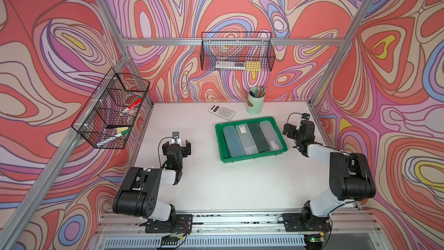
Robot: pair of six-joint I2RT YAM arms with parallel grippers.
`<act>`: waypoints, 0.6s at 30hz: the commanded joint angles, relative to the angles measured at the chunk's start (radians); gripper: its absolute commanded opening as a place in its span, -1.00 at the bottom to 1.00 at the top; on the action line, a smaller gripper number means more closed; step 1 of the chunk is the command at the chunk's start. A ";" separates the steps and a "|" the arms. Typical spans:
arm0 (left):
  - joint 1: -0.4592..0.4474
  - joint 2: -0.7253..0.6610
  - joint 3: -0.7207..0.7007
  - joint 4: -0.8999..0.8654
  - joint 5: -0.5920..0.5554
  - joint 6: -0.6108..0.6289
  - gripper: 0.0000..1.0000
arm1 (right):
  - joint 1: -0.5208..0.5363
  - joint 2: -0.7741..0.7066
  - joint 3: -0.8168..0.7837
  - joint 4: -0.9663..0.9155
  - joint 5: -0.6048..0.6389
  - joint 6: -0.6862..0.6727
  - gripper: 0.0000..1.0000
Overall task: Put the pencil case into the storage box
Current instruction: Reset both arms
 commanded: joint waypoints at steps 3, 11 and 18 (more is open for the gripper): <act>0.004 0.039 0.002 0.088 0.019 0.014 0.99 | 0.001 0.061 0.106 -0.208 -0.144 0.054 0.95; 0.004 0.051 0.026 0.054 0.008 0.011 0.98 | 0.001 0.090 0.135 -0.218 -0.271 0.050 0.91; 0.004 0.052 0.028 0.053 0.006 0.011 0.99 | 0.001 0.139 0.148 -0.201 -0.464 0.076 0.84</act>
